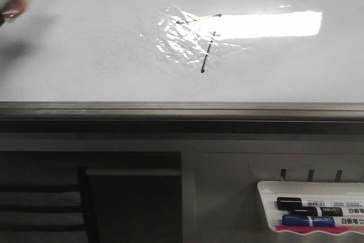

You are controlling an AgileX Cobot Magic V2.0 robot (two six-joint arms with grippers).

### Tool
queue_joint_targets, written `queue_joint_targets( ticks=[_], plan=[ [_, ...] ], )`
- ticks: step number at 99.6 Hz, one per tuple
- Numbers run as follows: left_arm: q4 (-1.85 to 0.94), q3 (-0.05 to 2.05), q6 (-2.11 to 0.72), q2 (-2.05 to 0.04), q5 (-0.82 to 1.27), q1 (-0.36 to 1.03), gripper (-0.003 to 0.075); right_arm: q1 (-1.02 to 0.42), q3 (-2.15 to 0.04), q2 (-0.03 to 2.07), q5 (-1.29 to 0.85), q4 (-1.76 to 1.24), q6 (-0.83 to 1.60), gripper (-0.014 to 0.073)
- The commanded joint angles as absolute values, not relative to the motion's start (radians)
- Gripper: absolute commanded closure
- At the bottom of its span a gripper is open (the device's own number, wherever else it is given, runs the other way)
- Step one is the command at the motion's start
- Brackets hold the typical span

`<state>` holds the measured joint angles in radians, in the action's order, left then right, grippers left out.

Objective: Write number 7 on whiteboard

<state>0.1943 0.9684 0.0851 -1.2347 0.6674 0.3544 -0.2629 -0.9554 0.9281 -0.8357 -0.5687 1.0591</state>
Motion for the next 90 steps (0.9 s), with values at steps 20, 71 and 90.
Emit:
queue_joint_targets(
  ticks=[20,71,90],
  plan=[
    [0.115,0.915,0.163,-1.248,0.357,0.185,0.0741,-0.257,-0.959,0.960,-0.794,-0.595,1.053,0.0218],
    [0.108,0.916,0.163,-1.352,0.307,0.187,0.0701,-0.257,-0.921,0.997,-0.810,-0.595,1.051,0.0218],
    [0.108,0.921,0.163,-1.344,0.319,0.187,0.0443,-0.257,-0.921,0.997,-0.823,-0.595,1.051,0.0218]
  ],
)
